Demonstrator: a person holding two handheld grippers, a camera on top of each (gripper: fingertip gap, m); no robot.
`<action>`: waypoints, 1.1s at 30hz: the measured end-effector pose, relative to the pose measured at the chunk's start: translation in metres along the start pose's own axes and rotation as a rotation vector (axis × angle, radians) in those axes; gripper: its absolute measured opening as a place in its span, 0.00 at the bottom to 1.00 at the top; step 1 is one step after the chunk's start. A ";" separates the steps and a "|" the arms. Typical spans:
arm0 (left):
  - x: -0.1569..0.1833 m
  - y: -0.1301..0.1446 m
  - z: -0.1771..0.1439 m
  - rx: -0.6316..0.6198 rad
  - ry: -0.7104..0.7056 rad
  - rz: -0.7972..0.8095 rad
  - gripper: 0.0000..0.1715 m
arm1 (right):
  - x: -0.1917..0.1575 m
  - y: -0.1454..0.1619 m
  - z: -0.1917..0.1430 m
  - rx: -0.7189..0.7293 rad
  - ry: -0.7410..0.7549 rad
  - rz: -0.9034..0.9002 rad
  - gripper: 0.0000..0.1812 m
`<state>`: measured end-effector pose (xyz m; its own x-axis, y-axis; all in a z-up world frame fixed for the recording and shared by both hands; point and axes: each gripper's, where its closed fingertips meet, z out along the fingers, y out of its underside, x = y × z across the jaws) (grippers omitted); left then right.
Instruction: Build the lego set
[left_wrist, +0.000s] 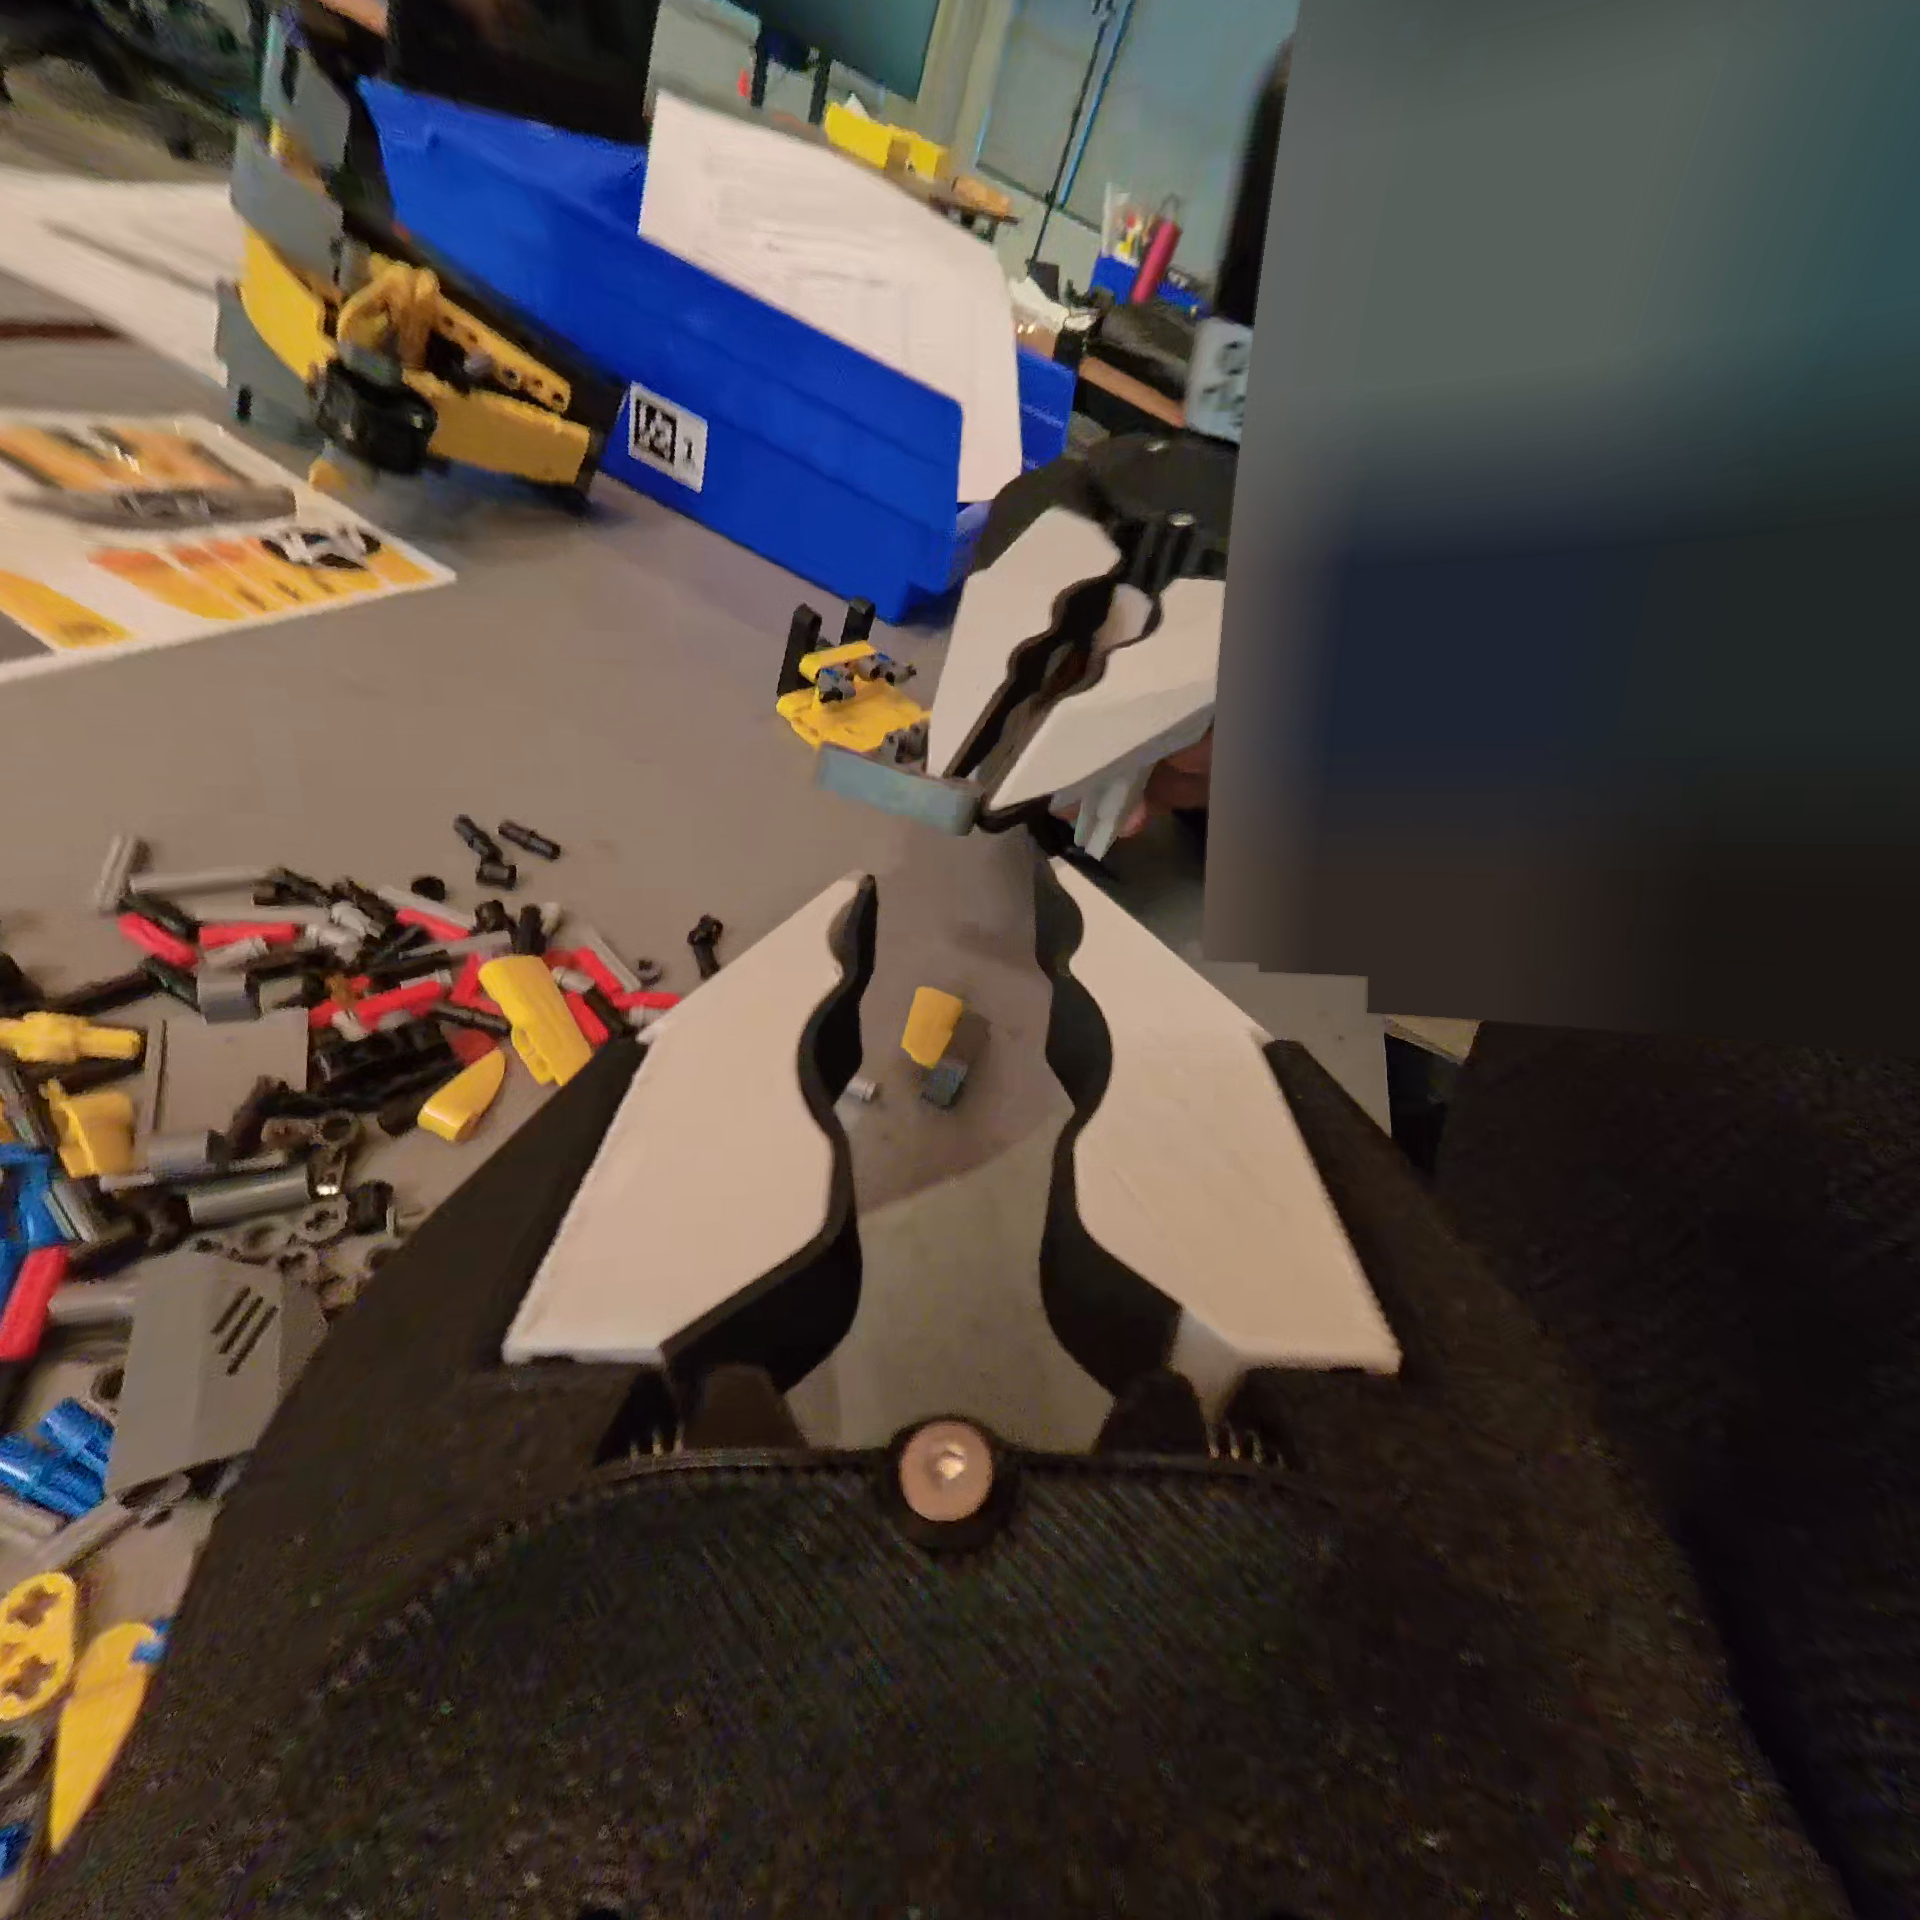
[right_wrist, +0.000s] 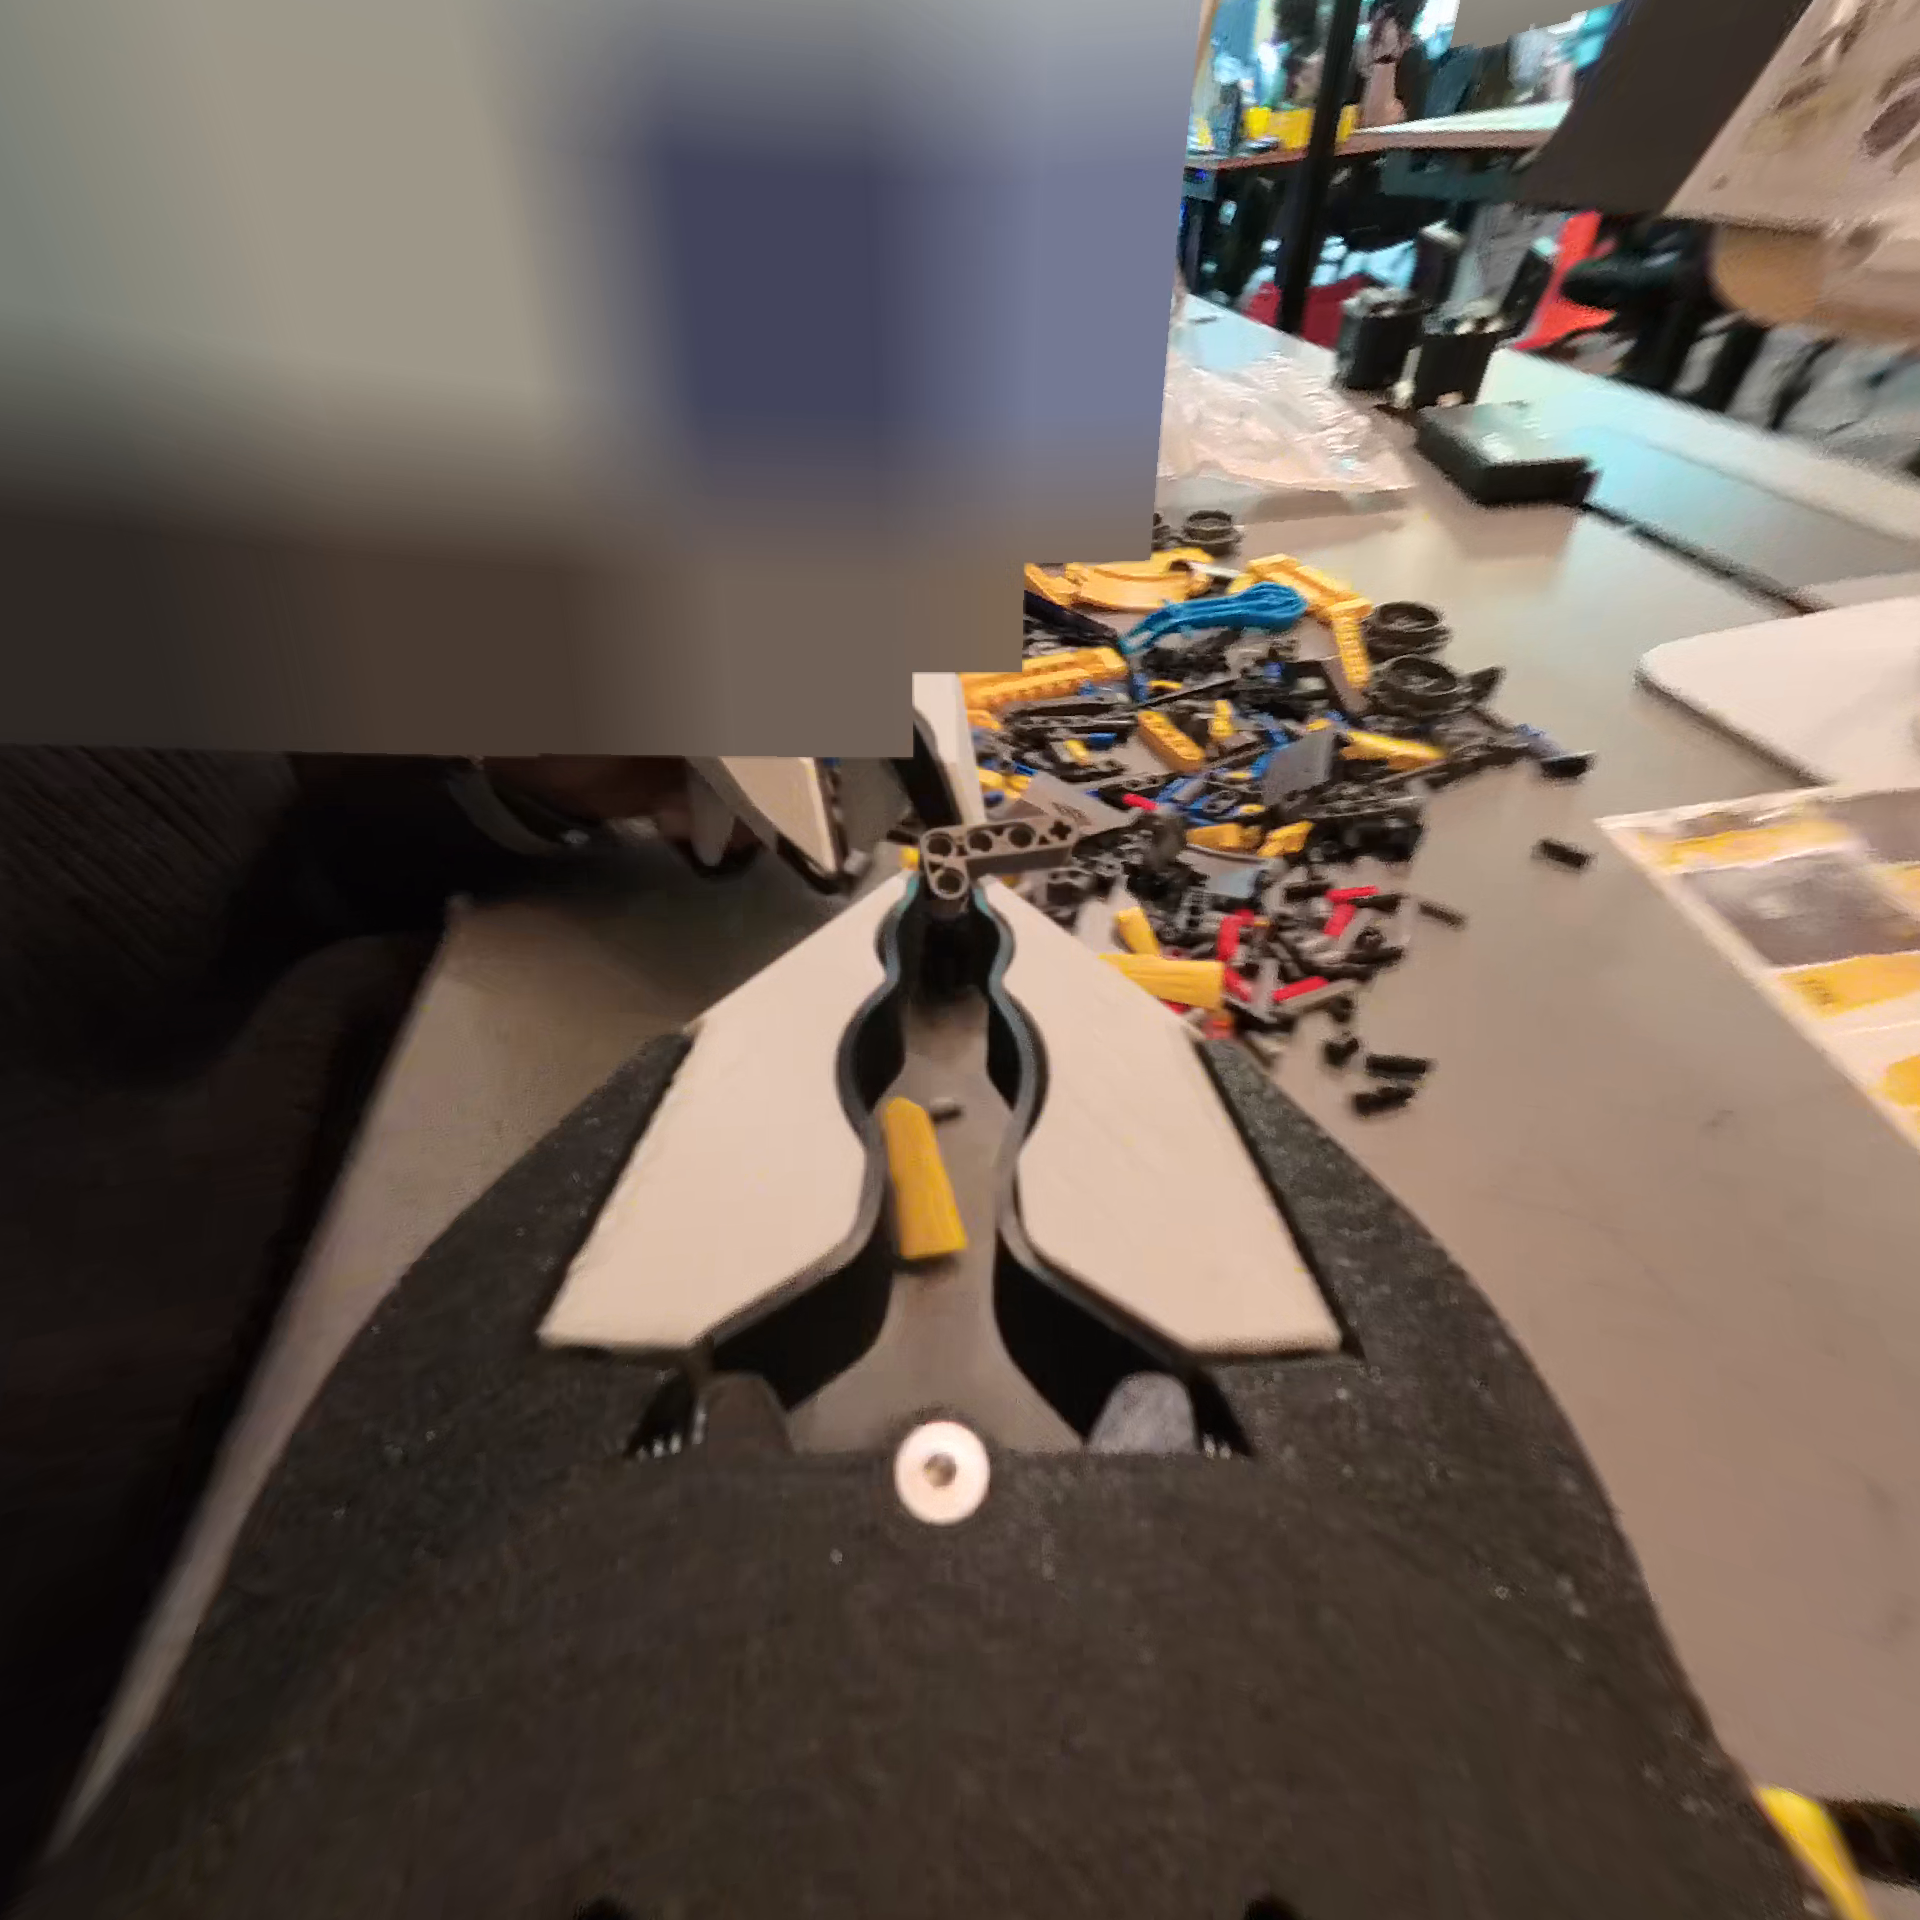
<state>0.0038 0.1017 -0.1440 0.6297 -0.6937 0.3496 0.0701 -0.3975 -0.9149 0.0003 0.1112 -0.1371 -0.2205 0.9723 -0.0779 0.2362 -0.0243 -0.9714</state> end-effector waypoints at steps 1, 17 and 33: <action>-0.003 0.003 0.001 -0.014 -0.003 -0.031 0.18 | 0.003 0.002 0.002 -0.020 0.053 -0.070 0.04; -0.004 -0.013 -0.005 0.096 0.092 -0.189 0.21 | -0.004 0.005 0.010 -0.046 0.158 -0.379 0.04; 0.007 -0.015 -0.002 0.088 0.106 -0.092 0.24 | 0.034 -0.007 -0.004 0.053 0.275 -0.233 0.04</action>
<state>0.0055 0.1012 -0.1277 0.5329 -0.7179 0.4478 0.1946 -0.4111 -0.8906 -0.0047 0.1454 -0.1325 0.0015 0.9793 0.2026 0.1583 0.1998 -0.9670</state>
